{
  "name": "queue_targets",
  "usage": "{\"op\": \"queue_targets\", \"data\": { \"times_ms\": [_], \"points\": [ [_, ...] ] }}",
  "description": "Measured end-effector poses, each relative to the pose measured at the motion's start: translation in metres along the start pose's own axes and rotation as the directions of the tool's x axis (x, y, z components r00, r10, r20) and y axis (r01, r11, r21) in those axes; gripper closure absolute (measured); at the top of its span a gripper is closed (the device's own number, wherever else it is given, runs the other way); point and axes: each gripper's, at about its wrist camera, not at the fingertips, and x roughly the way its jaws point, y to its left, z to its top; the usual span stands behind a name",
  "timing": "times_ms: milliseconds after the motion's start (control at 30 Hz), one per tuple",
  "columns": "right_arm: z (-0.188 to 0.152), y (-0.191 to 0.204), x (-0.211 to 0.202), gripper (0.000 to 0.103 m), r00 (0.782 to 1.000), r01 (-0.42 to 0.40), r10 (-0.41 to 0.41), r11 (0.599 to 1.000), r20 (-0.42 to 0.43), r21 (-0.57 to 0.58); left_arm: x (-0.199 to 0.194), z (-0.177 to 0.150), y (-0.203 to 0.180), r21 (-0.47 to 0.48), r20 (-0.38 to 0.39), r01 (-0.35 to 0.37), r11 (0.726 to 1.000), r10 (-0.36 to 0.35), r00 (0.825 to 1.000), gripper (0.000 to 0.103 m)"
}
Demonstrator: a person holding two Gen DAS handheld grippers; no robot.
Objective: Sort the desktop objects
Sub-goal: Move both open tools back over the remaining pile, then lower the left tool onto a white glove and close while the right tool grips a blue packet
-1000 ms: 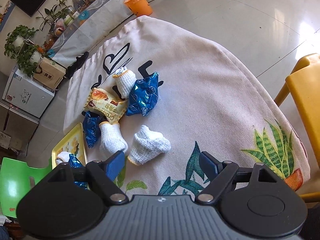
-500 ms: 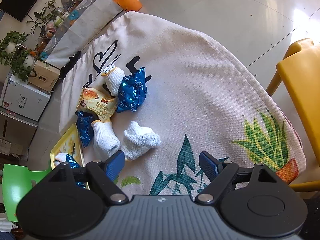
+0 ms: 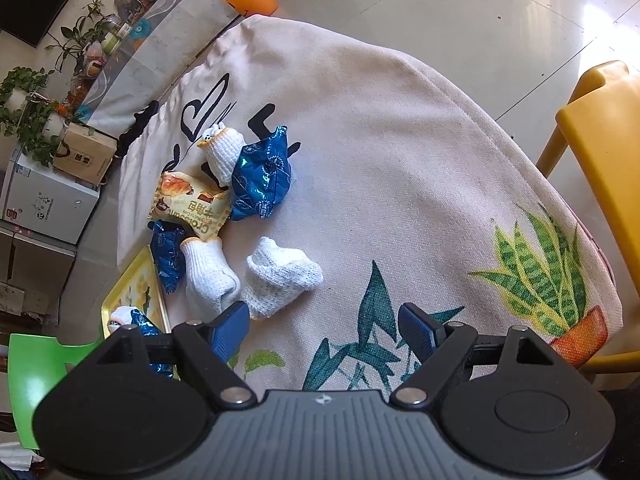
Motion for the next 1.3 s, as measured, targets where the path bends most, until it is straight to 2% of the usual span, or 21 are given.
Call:
{"op": "queue_targets", "data": {
  "times_ms": [267, 467, 733, 800, 933, 1033, 1133, 1200, 1300],
  "points": [
    [0.008, -0.001, -0.004, 0.021, 1.000, -0.008, 0.009, 1.000, -0.009, 0.012, 0.019, 0.019, -0.010, -0.002, -0.005, -0.012, 1.000, 0.012, 1.000, 0.001],
    [0.024, -0.002, -0.007, 0.021, 0.997, -0.061, 0.063, 0.997, -0.054, 0.043, 0.032, 0.032, -0.007, -0.001, -0.019, -0.021, 1.000, 0.021, 1.000, 0.001],
    [0.057, 0.007, -0.013, 0.021, 0.995, -0.096, 0.096, 0.995, -0.039, -0.015, 0.046, 0.049, -0.002, 0.010, -0.025, -0.012, 1.000, 0.012, 1.000, 0.001],
    [0.066, 0.008, -0.009, 0.021, 0.995, -0.093, 0.092, 0.996, -0.038, -0.017, 0.052, 0.054, -0.003, 0.016, -0.026, -0.002, 1.000, 0.003, 1.000, 0.001],
    [0.081, 0.010, 0.002, 0.021, 0.989, -0.138, 0.138, 0.990, -0.049, -0.005, 0.062, 0.063, -0.007, 0.059, -0.029, 0.009, 0.998, -0.008, 1.000, 0.001],
    [0.090, 0.015, 0.014, 0.021, 0.991, -0.128, 0.127, 0.992, -0.044, -0.010, 0.071, 0.071, -0.011, 0.106, -0.024, 0.009, 0.994, -0.007, 1.000, 0.001],
    [0.096, 0.015, 0.029, 0.021, 0.986, -0.156, 0.157, 0.987, -0.064, 0.026, 0.080, 0.078, -0.013, 0.139, -0.018, 0.008, 0.990, -0.006, 1.000, 0.001],
    [0.100, 0.017, 0.039, 0.021, 0.982, -0.171, 0.175, 0.983, -0.075, 0.060, 0.086, 0.081, -0.014, 0.136, -0.023, 0.017, 0.991, -0.014, 1.000, 0.001],
    [0.105, 0.025, 0.049, 0.021, 0.984, -0.163, 0.166, 0.986, -0.064, 0.047, 0.095, 0.084, -0.019, 0.121, -0.040, 0.031, 0.992, -0.027, 0.999, 0.001]
  ]
}}
